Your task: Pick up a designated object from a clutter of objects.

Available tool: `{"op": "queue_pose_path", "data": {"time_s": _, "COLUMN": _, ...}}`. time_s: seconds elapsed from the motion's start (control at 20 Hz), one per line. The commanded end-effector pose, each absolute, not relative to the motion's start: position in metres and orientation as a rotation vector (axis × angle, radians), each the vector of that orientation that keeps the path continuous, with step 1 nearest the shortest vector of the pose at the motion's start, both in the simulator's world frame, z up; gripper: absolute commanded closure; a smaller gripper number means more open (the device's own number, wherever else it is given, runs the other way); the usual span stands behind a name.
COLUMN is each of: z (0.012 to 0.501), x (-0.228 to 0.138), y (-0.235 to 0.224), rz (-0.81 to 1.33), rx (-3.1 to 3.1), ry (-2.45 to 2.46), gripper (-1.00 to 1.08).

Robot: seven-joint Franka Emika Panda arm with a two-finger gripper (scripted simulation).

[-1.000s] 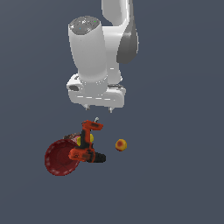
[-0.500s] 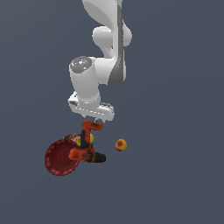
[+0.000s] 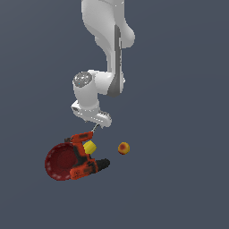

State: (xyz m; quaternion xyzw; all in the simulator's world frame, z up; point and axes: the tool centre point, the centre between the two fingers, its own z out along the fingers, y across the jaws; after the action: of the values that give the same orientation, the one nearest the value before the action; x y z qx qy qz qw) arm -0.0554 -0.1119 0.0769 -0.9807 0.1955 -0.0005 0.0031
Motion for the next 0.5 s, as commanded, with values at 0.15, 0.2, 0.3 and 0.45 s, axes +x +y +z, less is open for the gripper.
{"op": "queue_pose_path", "data": {"time_s": 0.15, "z": 0.0619, "x": -0.0651, "y": -0.1173, "rz": 0.000, "rx": -3.073, "ry": 0.651, "gripper": -0.92}}
{"op": "queue_pose_path", "data": {"time_s": 0.2, "z": 0.0608, "x": -0.0659, "y": -0.1178, "rz": 0.000, "rx": -3.072, "ry": 0.654, "gripper": -0.92}}
{"op": "queue_pose_path", "data": {"time_s": 0.3, "z": 0.0599, "x": -0.0664, "y": -0.1179, "rz": 0.000, "rx": -3.072, "ry": 0.656, "gripper": -0.92}}
{"op": "queue_pose_path", "data": {"time_s": 0.45, "z": 0.0598, "x": -0.0660, "y": -0.1177, "rz": 0.001, "rx": -3.072, "ry": 0.653, "gripper": -0.92}}
